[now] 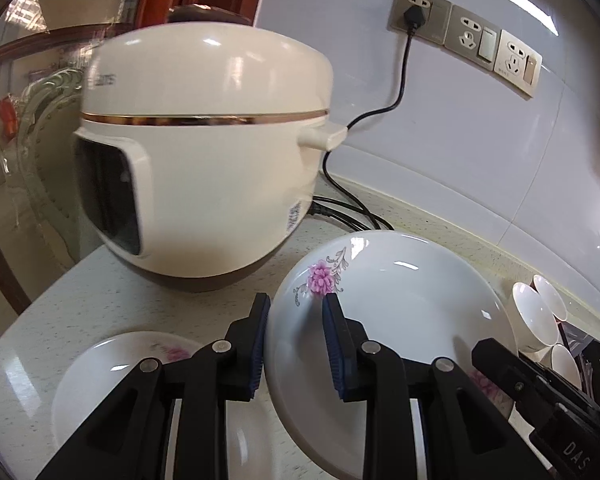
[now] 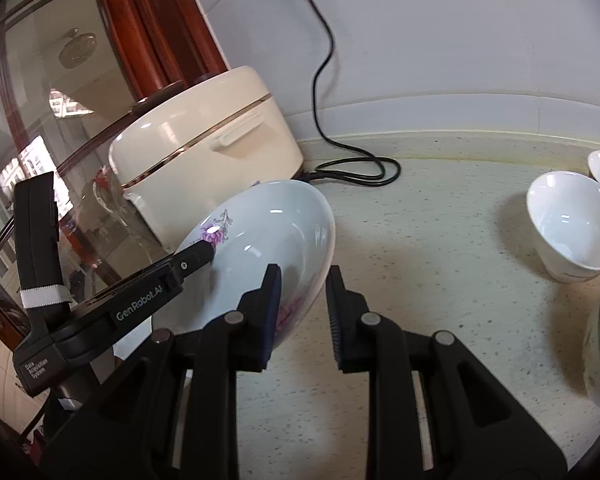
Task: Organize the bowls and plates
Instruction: 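Lift the flowered deep dish with both grippers and carry it toward the rice cooker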
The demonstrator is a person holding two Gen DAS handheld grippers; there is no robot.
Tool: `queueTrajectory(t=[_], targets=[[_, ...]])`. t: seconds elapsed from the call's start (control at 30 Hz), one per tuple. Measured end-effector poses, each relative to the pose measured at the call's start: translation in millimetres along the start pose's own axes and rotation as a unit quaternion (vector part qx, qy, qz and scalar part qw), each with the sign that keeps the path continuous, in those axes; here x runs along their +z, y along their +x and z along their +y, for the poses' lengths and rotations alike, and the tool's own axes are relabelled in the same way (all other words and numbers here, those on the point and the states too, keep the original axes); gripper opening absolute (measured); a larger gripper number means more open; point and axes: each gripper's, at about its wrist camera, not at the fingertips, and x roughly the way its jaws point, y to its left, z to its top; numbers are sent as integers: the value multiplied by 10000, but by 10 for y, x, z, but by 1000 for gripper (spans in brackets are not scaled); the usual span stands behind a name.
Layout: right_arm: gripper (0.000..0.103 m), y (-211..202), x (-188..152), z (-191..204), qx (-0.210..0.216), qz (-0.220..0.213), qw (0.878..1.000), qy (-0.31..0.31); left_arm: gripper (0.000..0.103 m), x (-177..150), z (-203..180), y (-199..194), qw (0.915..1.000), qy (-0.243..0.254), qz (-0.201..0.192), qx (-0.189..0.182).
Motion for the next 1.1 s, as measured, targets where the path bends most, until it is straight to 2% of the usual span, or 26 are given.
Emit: queueTrajectory(t=[0.27,1.1], targets=[[26,51,-103,236,307,90,9993,-197,27,-102,269,-202,9999,62,69,123],[26,358,-412,821,618,418,9935,-859,28,-335,862,-477,9983,-31,169,556]])
